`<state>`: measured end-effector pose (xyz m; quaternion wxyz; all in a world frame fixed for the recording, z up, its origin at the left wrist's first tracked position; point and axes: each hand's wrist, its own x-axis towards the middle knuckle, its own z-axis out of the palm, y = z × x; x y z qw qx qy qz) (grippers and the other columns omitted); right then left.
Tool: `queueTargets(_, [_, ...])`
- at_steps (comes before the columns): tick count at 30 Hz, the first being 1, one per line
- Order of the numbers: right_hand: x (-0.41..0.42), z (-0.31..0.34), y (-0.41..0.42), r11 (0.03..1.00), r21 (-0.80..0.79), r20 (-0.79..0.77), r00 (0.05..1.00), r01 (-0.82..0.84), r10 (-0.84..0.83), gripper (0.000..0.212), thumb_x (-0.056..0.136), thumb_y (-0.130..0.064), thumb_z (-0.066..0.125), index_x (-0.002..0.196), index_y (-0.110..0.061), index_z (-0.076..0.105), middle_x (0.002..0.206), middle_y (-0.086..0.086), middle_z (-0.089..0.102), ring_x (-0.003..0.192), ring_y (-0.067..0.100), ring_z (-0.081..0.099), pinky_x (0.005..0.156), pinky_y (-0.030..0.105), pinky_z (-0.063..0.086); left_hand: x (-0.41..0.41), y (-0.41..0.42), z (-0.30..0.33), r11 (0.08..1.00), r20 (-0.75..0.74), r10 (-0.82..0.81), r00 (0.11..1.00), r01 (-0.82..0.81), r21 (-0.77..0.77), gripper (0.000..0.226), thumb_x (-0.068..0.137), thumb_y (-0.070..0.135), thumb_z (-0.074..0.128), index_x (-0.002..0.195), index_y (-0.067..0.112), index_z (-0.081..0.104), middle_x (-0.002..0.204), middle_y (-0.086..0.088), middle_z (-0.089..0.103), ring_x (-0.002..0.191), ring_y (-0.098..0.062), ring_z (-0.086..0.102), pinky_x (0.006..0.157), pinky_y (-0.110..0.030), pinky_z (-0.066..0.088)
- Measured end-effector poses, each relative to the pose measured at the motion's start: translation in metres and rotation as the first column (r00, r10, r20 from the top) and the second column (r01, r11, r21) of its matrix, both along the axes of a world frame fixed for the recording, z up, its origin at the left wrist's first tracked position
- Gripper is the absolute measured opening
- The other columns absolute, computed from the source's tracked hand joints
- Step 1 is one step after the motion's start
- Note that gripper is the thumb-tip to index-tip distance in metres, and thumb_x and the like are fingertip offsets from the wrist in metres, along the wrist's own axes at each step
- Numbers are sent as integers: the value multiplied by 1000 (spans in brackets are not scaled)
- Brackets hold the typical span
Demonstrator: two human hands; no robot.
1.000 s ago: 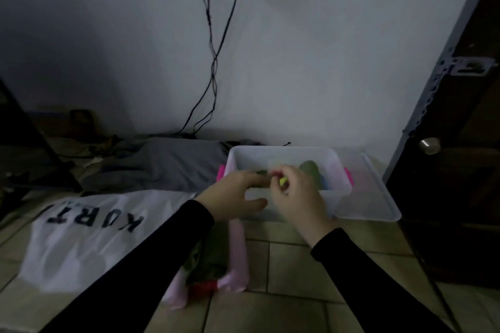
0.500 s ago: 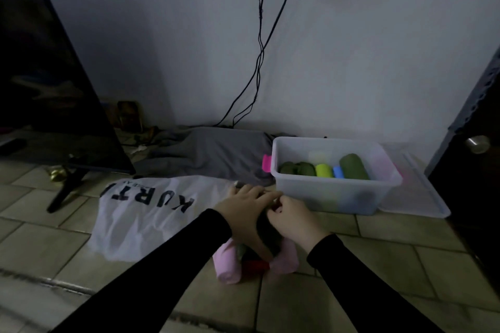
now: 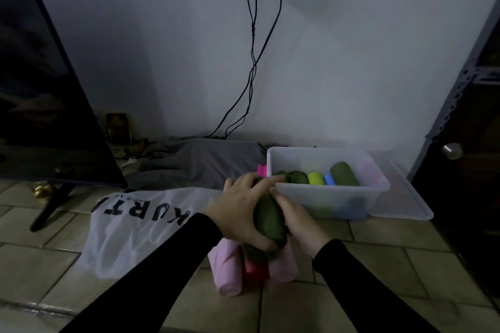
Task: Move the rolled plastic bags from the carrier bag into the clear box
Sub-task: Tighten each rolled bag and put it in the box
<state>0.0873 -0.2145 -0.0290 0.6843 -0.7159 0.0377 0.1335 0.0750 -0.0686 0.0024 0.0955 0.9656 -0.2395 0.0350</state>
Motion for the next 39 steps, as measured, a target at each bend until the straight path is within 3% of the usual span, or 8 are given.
queueTargets(3, [-2, 19, 3, 897, 441, -117, 989, -26, 86, 33, 93, -41, 52, 85, -19, 75, 91, 9, 76, 83, 17, 72, 79, 33, 53, 0, 1, 15, 991, 90, -21, 996, 33, -129, 120, 42, 70, 68, 144, 45, 10, 134, 4, 32, 123, -13, 30, 106, -36, 25])
queueTargets(8, [7, 37, 10, 807, 591, -169, 976, -14, 140, 44, 90, -50, 50, 85, -18, 80, 101, 12, 73, 94, 22, 71, 95, 40, 49, 5, -1, 25, 981, 142, -12, 990, 40, -192, 125, 42, 72, 71, 146, 45, 7, 140, 2, 26, 133, -20, 27, 111, -36, 24])
queueTargets(11, [8, 41, 11, 838, 544, -152, 978, -39, 144, 42, 89, -52, 52, 95, -17, 76, 104, 13, 72, 102, 24, 67, 99, 41, 47, 7, -2, 28, 990, 144, -40, 989, 58, -128, 129, 41, 70, 74, 147, 43, 4, 143, 0, 25, 137, -21, 21, 114, -40, 25])
queueTargets(14, [8, 42, 7, 871, 481, -42, 990, -98, 135, 40, 93, -47, 48, 87, -19, 75, 89, 7, 75, 83, 16, 72, 81, 32, 54, 5, -2, 32, 989, 163, -44, 986, 66, -130, 130, 42, 63, 79, 147, 44, 4, 137, 3, 31, 129, -17, 29, 110, -37, 30])
queueTargets(18, [14, 44, -8, 990, 134, 211, 977, -50, 21, 33, 87, -47, 59, 99, -17, 70, 99, 5, 74, 93, 16, 70, 83, 29, 55, 4, 3, 39, 991, 187, -38, 982, 61, -120, 127, 45, 62, 77, 147, 45, 3, 136, 2, 34, 130, -19, 31, 108, -41, 32])
queueTargets(25, [25, 58, -49, 976, -212, 539, 838, 40, 83, 53, 75, -49, 72, 76, 3, 62, 80, 25, 68, 78, 39, 65, 72, 50, 53, 6, 17, 36, 996, 228, -58, 972, 72, -56, 130, 44, 71, 73, 148, 41, 1, 141, 4, 30, 135, -19, 29, 108, -44, 34])
queueTargets(33, [35, 56, -75, 898, -413, 627, 762, 152, 160, 33, 78, -44, 70, 56, -27, 53, 52, -7, 52, 56, 10, 52, 58, 33, 41, 8, 24, 21, 930, 230, -112, 967, 184, -319, 118, 43, 57, 74, 144, 22, 24, 138, 7, 34, 132, -13, 32, 112, -26, 27])
queueTargets(39, [47, 43, -79, 937, -349, 437, 888, 18, 145, 36, 72, -56, 61, 71, -21, 54, 78, 4, 61, 86, 30, 60, 77, 39, 43, -1, 25, 26, 901, 195, -129, 972, 197, -386, 105, 42, 53, 78, 131, 32, 26, 129, 18, 34, 118, 0, 38, 97, -6, 29])
